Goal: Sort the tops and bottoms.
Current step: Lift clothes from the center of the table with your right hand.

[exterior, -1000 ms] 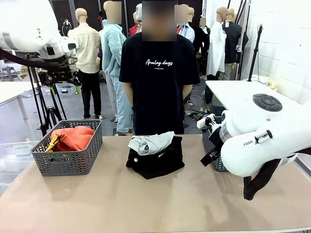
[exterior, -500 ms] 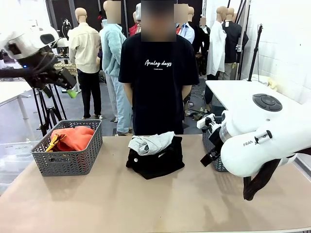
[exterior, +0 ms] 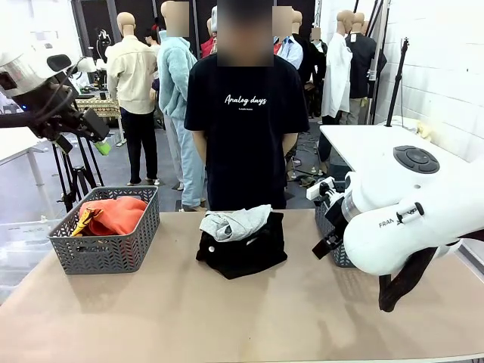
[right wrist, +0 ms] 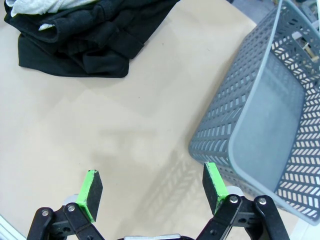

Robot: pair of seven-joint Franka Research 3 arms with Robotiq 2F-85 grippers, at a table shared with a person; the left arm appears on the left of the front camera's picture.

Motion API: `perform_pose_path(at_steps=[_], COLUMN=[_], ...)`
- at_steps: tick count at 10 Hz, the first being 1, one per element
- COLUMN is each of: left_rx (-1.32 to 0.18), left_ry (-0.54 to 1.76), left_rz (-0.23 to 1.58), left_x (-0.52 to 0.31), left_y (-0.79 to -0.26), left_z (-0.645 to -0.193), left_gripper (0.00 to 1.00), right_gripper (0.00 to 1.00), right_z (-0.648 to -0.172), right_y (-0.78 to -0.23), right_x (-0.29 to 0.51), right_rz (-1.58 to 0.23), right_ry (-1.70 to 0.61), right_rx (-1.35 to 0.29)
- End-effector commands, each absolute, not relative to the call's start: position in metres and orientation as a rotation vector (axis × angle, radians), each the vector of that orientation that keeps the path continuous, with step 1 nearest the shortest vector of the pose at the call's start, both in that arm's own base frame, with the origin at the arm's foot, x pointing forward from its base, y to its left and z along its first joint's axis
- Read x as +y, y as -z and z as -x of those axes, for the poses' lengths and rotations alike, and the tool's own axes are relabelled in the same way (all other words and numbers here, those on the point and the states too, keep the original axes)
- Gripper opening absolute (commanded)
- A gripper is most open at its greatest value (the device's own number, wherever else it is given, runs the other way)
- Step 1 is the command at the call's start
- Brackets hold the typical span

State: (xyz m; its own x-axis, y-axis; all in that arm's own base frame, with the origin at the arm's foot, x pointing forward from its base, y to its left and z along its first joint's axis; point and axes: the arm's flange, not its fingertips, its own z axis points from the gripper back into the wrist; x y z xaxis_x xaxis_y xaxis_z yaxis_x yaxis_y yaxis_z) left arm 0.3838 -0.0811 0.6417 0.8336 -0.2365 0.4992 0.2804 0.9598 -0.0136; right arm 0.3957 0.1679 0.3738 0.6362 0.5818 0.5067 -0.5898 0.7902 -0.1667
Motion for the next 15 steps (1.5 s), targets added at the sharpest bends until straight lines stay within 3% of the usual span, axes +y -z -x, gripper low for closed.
perform_pose_path(at_steps=[1,3,6,10,13,15], left_rx=[-0.534,-0.556,-0.506,-0.524,-0.524,-0.524], left_ry=[0.358,0.379,0.396,0.365,0.365,0.365], left_rz=[0.089,0.068,0.053,0.073,0.073,0.073], left_x=[-0.094,-0.095,-0.099,-0.101,-0.101,-0.101], left_y=[-0.629,-0.623,-0.602,-0.618,-0.618,-0.618], left_z=[-0.361,-0.327,-0.318,-0.325,-0.325,-0.325], left_gripper=[1.00,1.00,1.00,1.00,1.00,1.00], right_gripper=[1.00,1.00,1.00,1.00,1.00,1.00], right_z=[-0.395,-0.395,-0.407,-0.476,-0.583,-0.622], right_y=[-0.373,-0.373,-0.388,-0.470,-0.465,-0.450], right_x=[0.168,0.168,0.178,0.254,0.342,0.376], right_rz=[-0.017,-0.017,-0.028,-0.095,-0.149,-0.115], right_ry=[-0.667,-0.667,-0.700,-0.809,-0.883,-0.871], right_rx=[-0.572,-0.572,-0.596,-0.619,-0.385,-0.297])
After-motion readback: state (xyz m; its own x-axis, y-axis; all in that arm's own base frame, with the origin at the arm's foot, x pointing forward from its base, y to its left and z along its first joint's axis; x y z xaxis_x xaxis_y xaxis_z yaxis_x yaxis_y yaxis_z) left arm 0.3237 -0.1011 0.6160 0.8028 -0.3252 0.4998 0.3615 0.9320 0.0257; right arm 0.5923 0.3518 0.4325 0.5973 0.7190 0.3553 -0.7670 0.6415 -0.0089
